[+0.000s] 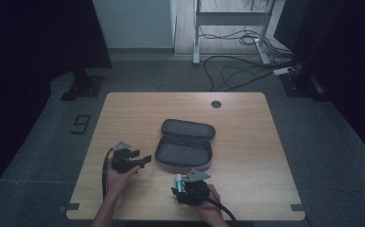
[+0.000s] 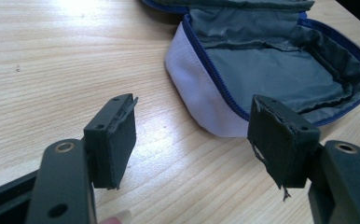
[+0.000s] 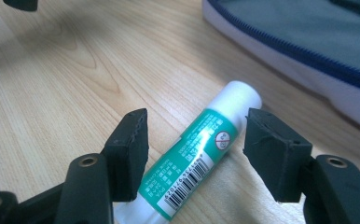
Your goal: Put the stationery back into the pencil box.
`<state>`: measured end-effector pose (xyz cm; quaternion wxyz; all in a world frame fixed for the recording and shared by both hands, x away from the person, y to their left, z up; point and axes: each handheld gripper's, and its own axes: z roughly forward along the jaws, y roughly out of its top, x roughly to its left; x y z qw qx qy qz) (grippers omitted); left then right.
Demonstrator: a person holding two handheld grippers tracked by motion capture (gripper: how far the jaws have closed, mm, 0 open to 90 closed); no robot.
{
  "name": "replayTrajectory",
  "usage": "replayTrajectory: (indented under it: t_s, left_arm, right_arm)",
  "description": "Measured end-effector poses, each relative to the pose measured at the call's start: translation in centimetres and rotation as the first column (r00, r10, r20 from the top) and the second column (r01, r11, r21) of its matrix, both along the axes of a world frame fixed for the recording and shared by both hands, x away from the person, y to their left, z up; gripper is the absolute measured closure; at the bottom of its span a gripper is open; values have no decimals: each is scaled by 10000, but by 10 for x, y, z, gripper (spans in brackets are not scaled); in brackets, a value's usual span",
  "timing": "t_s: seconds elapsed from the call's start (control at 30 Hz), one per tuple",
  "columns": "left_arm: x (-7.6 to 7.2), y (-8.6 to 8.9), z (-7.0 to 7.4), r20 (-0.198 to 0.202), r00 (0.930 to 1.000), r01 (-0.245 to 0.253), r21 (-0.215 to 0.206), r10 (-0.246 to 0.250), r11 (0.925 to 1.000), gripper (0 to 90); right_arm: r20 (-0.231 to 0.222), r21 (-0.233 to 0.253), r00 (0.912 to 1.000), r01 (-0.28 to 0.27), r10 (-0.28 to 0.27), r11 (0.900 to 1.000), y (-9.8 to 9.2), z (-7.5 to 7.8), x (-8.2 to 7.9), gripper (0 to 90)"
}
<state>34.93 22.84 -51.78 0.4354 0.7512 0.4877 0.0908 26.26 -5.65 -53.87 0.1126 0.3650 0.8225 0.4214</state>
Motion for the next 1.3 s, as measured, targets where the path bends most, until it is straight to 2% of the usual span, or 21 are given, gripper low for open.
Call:
replayTrajectory:
  t_s: [0.27, 0.43, 0.57, 0.63, 0.7, 1.0, 1.3]
  left_arm:
    - [1, 2, -2, -5, 10000, -62, 18, 62, 10000, 323]
    - [1, 2, -3, 6, 10000, -18, 38, 18, 10000, 322]
    - [0, 3, -3, 41, 10000, -46, 10, 46, 10000, 322]
    - [0, 3, -3, 85, 10000, -38, -4, 38, 10000, 323]
    - [0, 2, -3, 82, 10000, -28, -22, 28, 10000, 323]
    - [0, 3, -3, 99, 9999, -18, 2, 18, 10000, 323]
    - [0, 6, -3, 75, 10000, -40, -18, 40, 10000, 323]
  right_arm:
    - [-79, -552, 10000, -56, 52, 9985, 7, -9, 2, 430]
    - [211, -956, 9998, 32, -12, 9954, 8, -10, 1, 479]
    - [414, -1129, 9991, 147, -101, 9935, 6, -10, 1, 562]
    - [378, -1155, 9993, 77, -33, 9933, 4, -9, 1, 623]
    - [378, -1265, 9993, -14, 62, 9920, 3, -8, 3, 643]
    - [16, -1023, 9994, -341, 345, 9942, -2, -7, 6, 650]
    - [460, -563, 9981, -379, 405, 9977, -4, 8, 3, 650]
